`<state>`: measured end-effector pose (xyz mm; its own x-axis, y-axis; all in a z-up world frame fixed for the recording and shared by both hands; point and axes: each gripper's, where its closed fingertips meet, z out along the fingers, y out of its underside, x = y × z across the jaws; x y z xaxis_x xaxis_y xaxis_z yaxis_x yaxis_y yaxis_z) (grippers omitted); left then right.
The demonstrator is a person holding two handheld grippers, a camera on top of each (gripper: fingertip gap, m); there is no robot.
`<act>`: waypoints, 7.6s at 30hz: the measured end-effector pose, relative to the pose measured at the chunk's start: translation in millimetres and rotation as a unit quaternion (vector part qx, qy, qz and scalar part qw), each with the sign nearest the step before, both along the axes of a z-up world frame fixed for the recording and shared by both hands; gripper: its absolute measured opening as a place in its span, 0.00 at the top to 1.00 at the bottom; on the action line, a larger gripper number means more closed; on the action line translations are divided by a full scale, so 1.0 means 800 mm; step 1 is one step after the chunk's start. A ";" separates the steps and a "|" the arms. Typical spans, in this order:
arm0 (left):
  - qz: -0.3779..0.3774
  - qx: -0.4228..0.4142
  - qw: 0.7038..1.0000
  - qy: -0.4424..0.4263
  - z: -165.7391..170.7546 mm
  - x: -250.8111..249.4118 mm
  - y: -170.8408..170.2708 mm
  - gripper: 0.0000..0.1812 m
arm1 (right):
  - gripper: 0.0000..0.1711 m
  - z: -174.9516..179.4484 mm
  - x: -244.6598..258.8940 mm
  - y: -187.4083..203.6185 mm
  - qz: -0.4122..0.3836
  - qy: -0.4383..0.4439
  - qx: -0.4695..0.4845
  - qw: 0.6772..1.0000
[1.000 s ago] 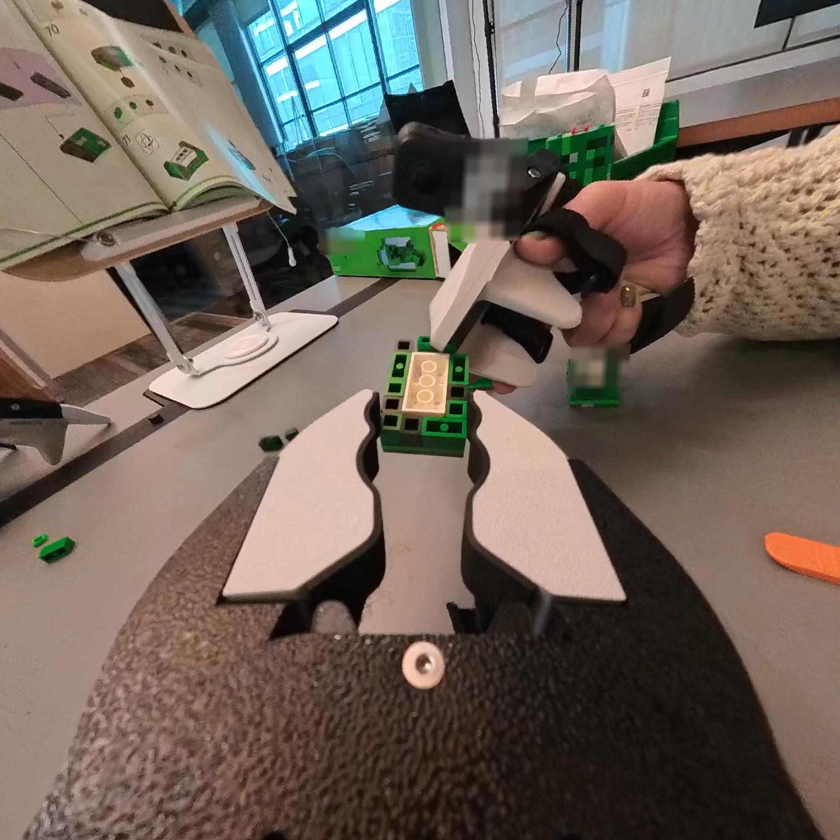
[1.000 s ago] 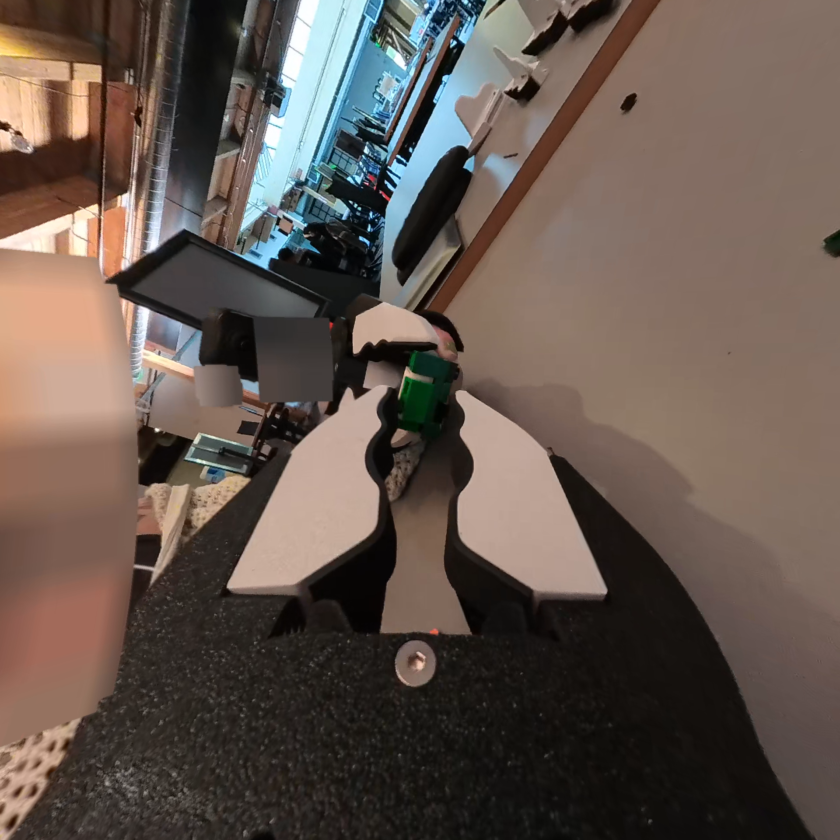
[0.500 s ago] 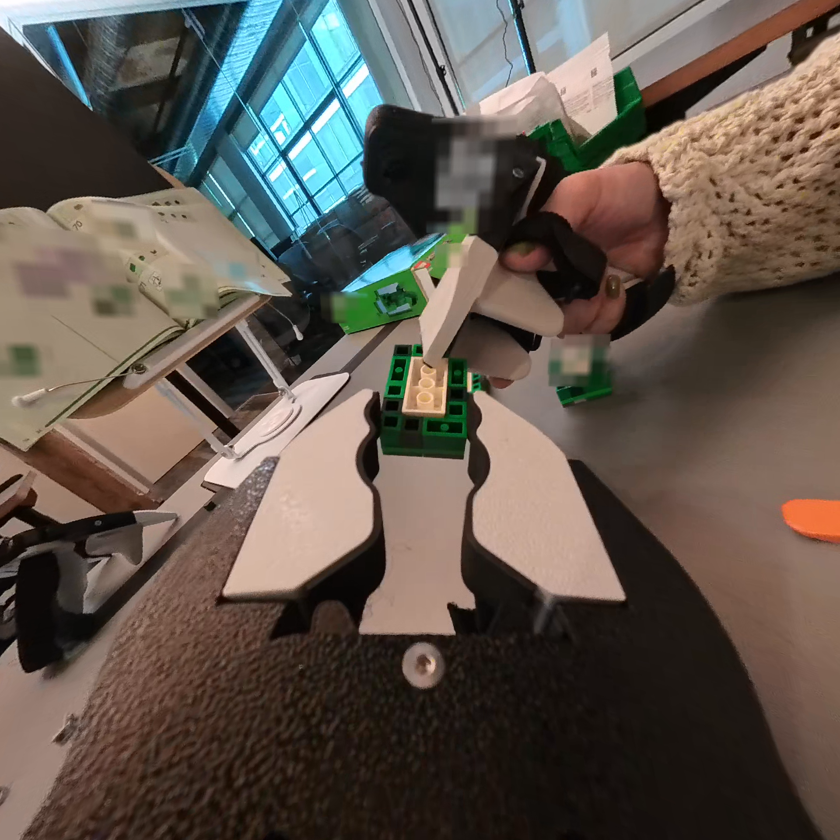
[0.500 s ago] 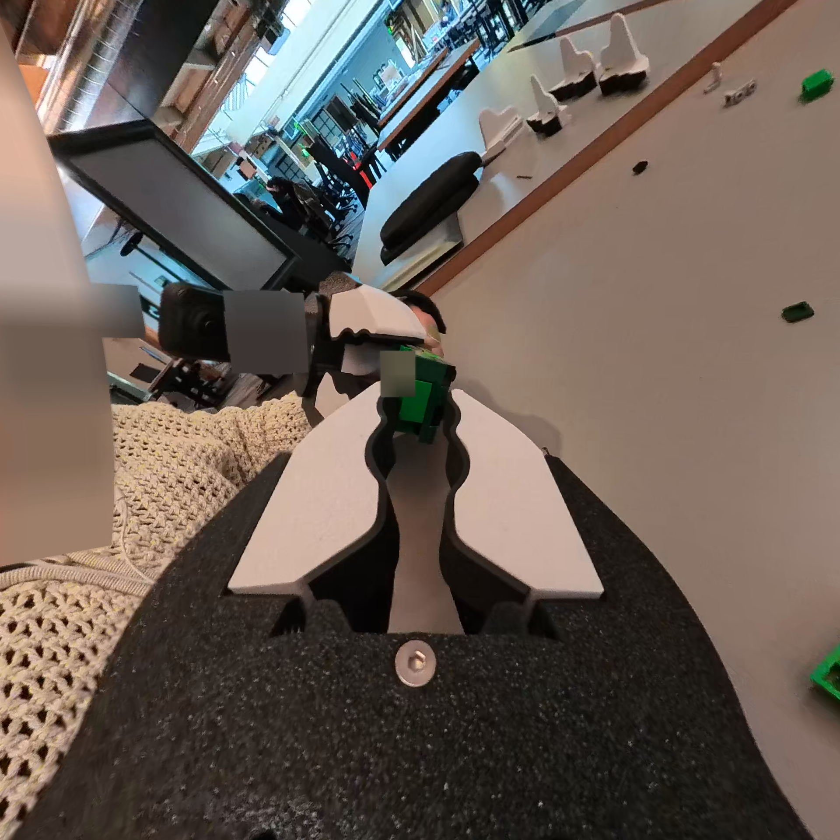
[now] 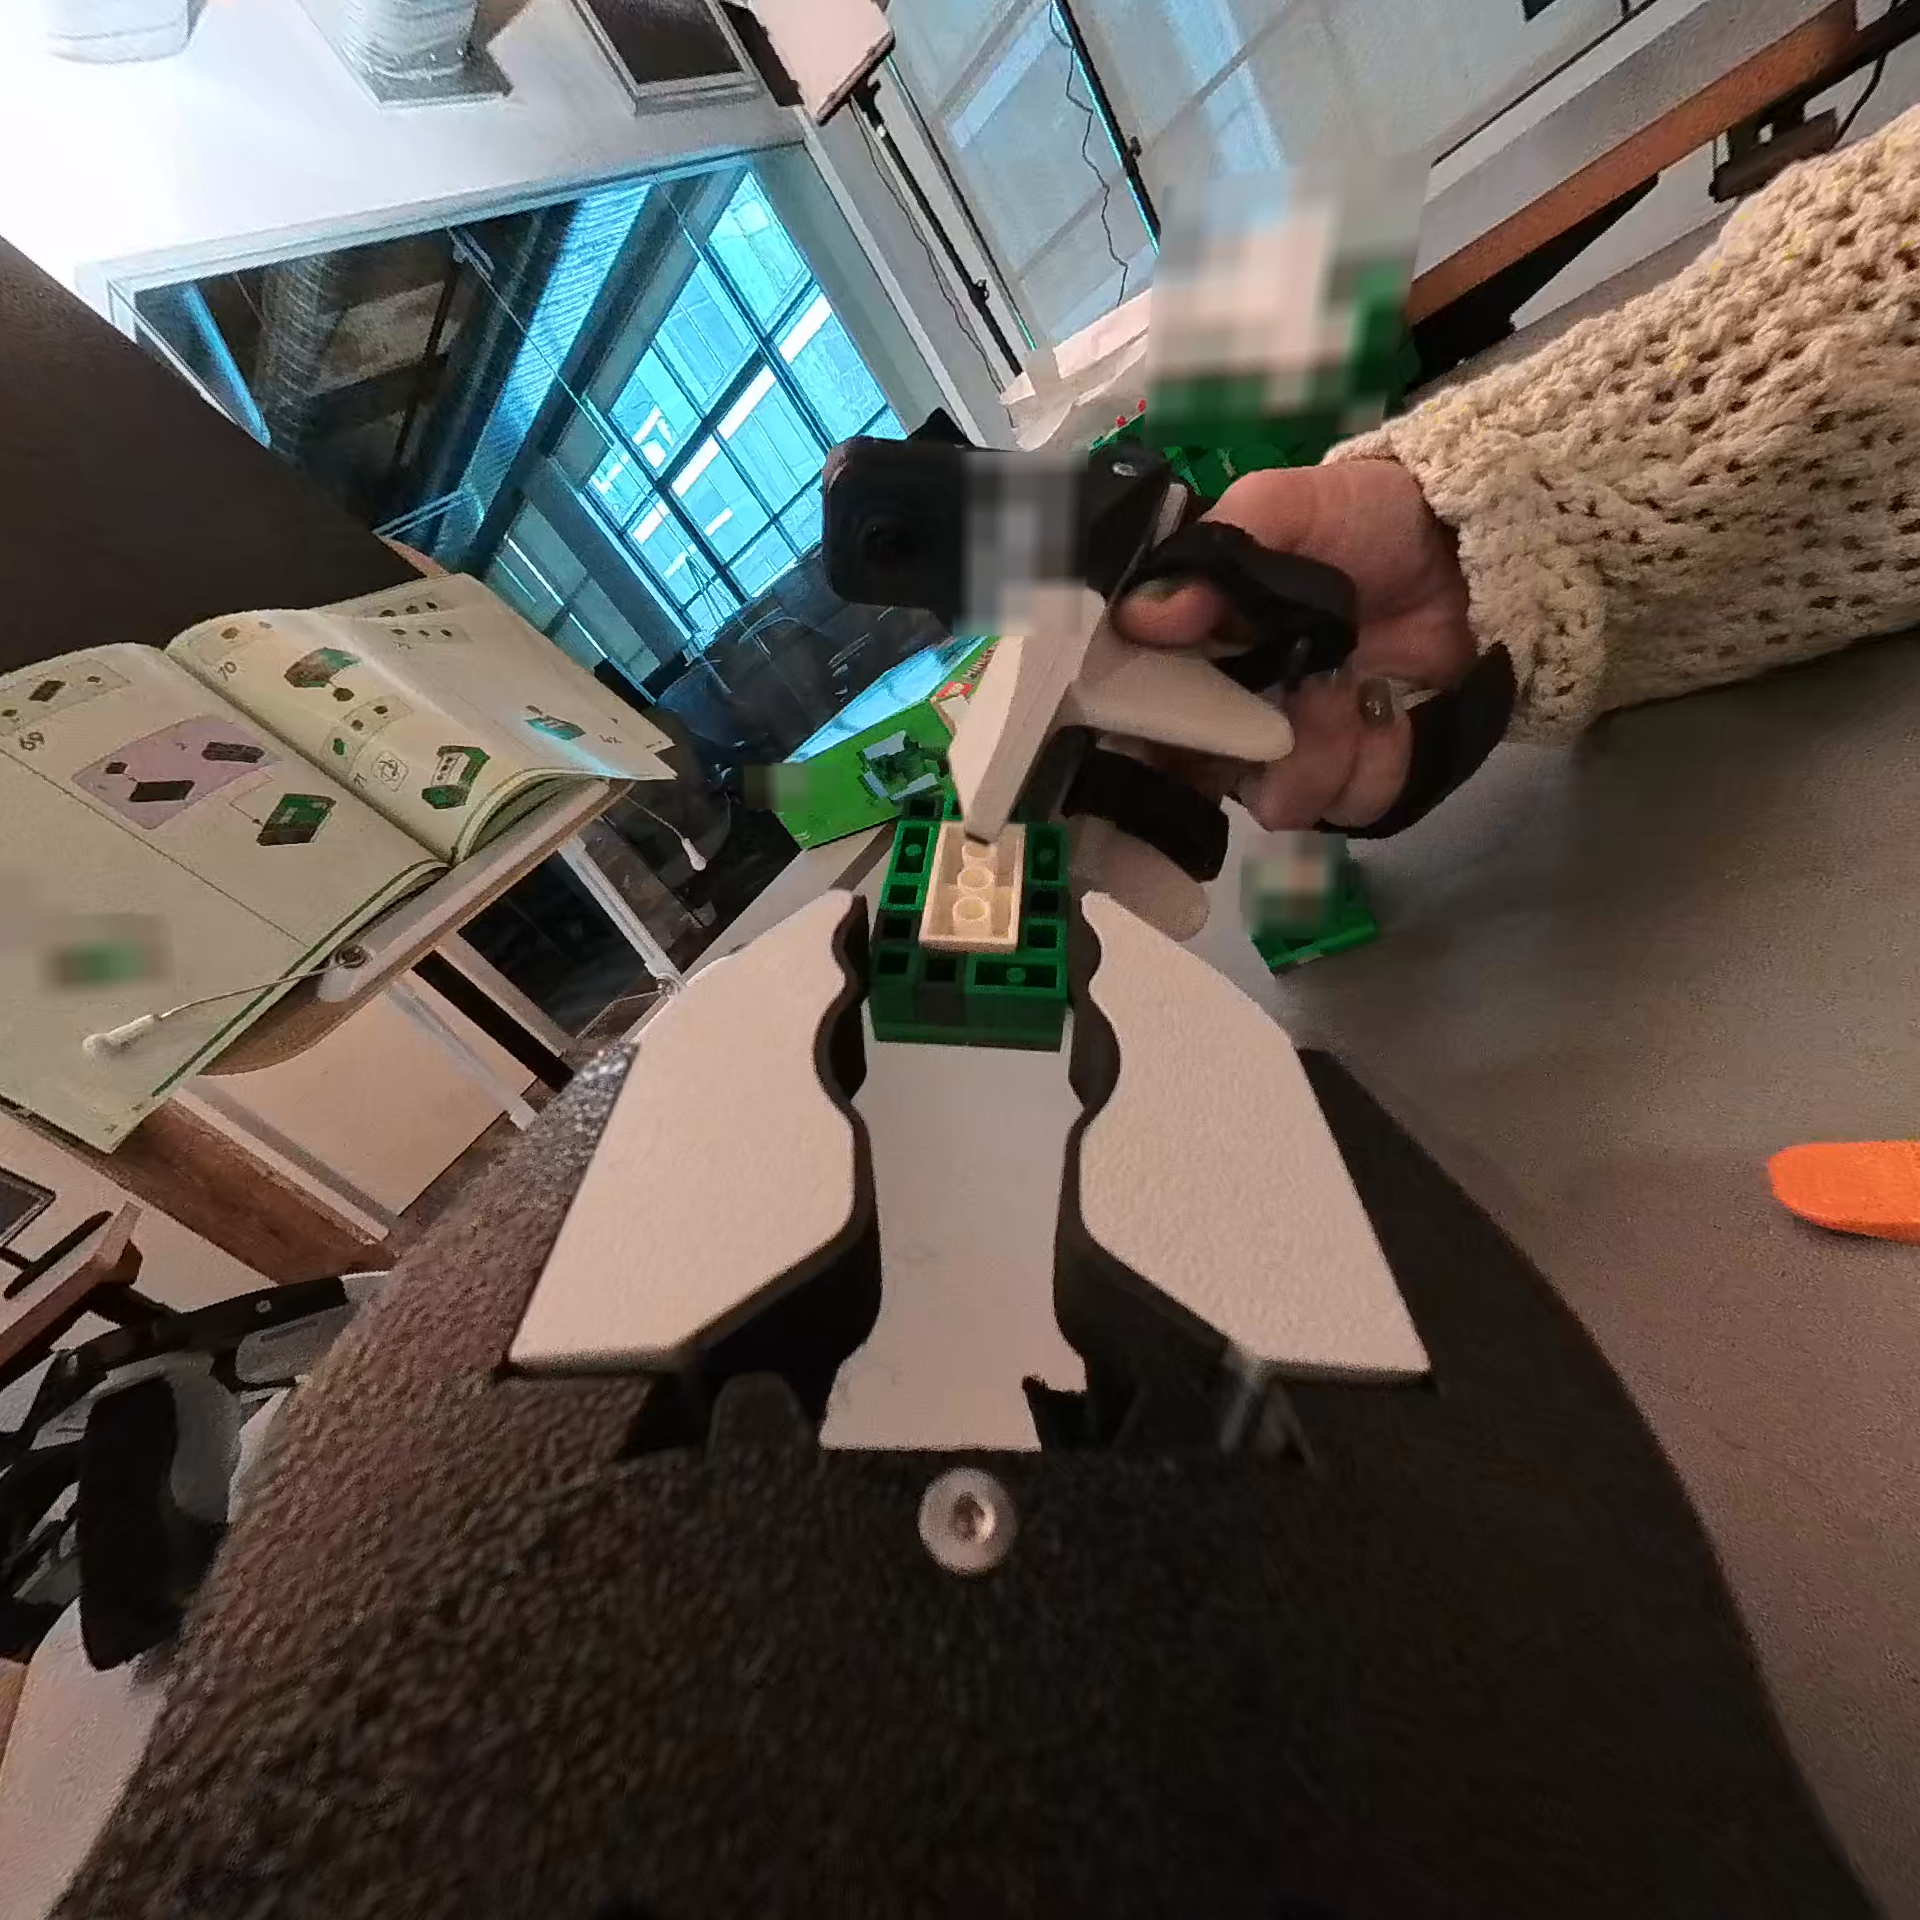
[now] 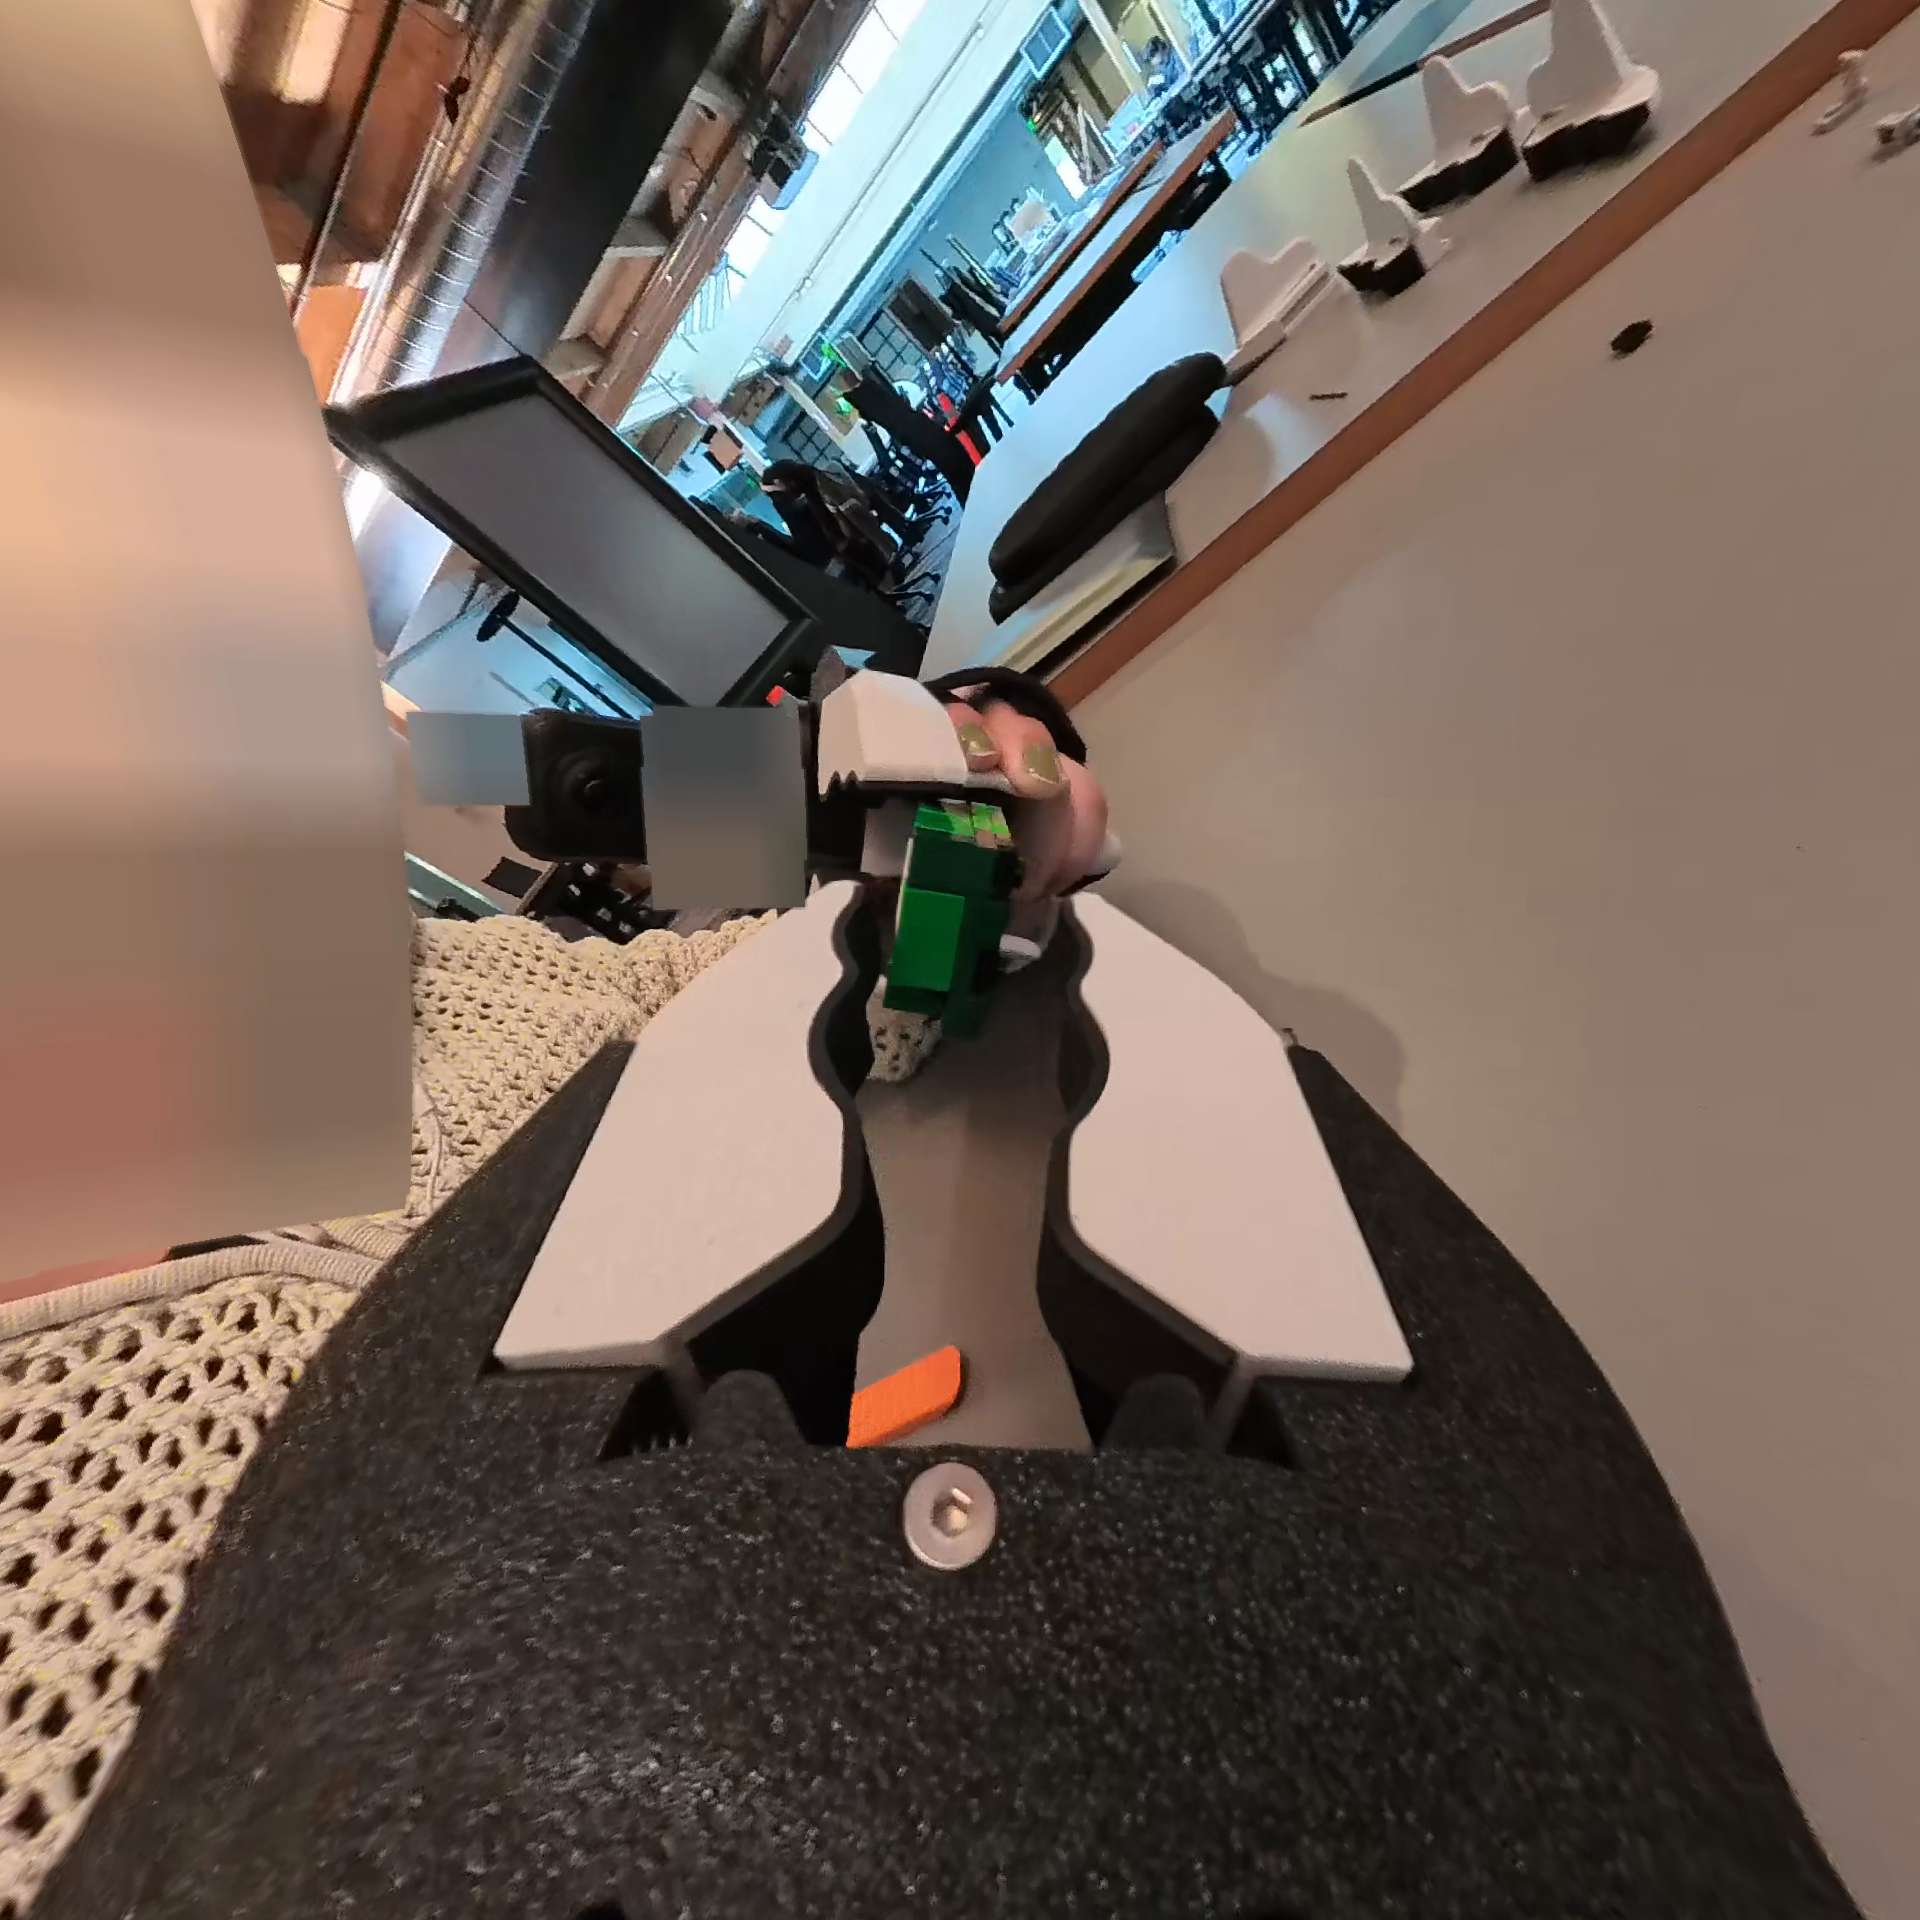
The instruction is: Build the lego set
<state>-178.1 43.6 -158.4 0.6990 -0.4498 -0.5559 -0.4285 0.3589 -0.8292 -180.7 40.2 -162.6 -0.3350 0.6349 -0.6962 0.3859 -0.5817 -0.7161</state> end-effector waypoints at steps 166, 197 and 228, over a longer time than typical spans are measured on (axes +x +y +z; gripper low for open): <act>0.061 -0.213 0.971 -0.083 -0.054 -0.053 0.039 0.80 | 0.96 -0.045 -0.016 0.054 0.118 -0.066 0.639 0.757; 0.058 -0.219 0.972 -0.058 -0.062 -0.046 0.036 0.80 | 0.96 -0.051 -0.016 0.046 0.138 -0.122 0.733 0.655; -0.100 -0.161 0.956 -0.224 0.000 -0.022 0.007 0.80 | 0.96 0.015 0.006 0.007 0.204 -0.088 0.627 0.747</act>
<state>-195.9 48.9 -158.1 0.7166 -0.6968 -0.0313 0.0462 0.0923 -0.9947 -175.8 45.5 -150.4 -0.6523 0.6945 0.3036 0.4994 0.6951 -0.5171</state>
